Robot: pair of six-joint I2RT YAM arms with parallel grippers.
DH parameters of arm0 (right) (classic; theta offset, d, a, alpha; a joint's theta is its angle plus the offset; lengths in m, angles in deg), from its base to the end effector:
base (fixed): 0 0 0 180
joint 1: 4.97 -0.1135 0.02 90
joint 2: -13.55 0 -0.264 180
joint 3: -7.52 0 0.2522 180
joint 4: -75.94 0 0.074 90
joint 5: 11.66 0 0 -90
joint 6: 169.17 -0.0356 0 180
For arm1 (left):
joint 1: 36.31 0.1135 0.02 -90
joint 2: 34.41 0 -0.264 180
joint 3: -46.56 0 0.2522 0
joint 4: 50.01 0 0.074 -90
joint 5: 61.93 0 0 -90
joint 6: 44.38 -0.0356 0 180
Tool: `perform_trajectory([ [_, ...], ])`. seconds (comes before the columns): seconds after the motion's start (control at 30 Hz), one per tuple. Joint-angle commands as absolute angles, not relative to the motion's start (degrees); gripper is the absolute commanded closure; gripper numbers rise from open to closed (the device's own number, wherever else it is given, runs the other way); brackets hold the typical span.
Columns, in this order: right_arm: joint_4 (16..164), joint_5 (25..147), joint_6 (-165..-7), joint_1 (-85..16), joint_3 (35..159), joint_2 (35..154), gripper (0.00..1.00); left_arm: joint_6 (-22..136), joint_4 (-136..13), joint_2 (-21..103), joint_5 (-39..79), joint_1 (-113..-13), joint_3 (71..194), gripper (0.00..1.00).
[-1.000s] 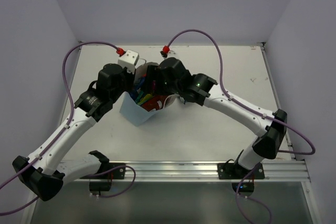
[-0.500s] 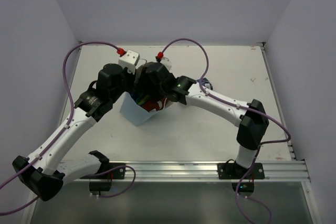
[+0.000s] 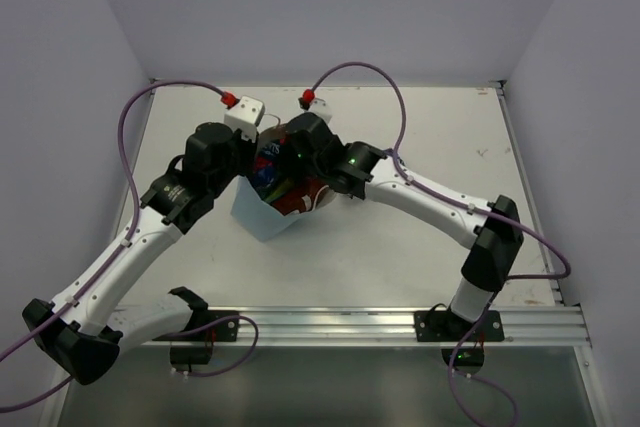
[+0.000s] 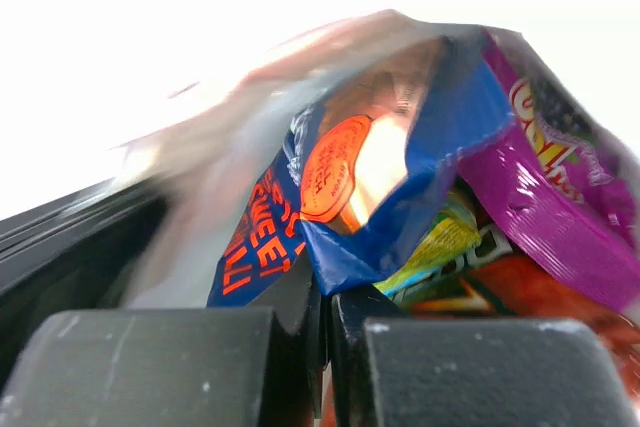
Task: Take the snacks out of the paper bag
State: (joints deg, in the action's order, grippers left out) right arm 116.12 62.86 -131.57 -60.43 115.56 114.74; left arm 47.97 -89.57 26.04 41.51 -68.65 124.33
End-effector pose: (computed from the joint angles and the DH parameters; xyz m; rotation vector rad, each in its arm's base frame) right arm 0.2415 0.3341 0.3430 0.1041 2.2384 0.7952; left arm 0.1997 -0.1166 0.3771 0.3547 1.9191 -0.1706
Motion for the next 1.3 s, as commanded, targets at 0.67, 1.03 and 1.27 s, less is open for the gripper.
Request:
perform_trajectory([
  [0.67,103.26,89.92,-112.31,-15.62,91.69,82.17,1.0,39.66,-76.87,27.46,56.2,-68.74,127.73,1.0],
  [1.03,83.21,102.59,-113.71,-2.89,86.85,104.6,1.0,30.69,-66.59,28.43,53.48,-66.28,128.35,1.0],
  [1.27,88.63,99.45,-113.63,-0.31,85.53,108.83,0.95,31.64,-67.63,25.55,47.69,-66.11,124.32,1.0],
])
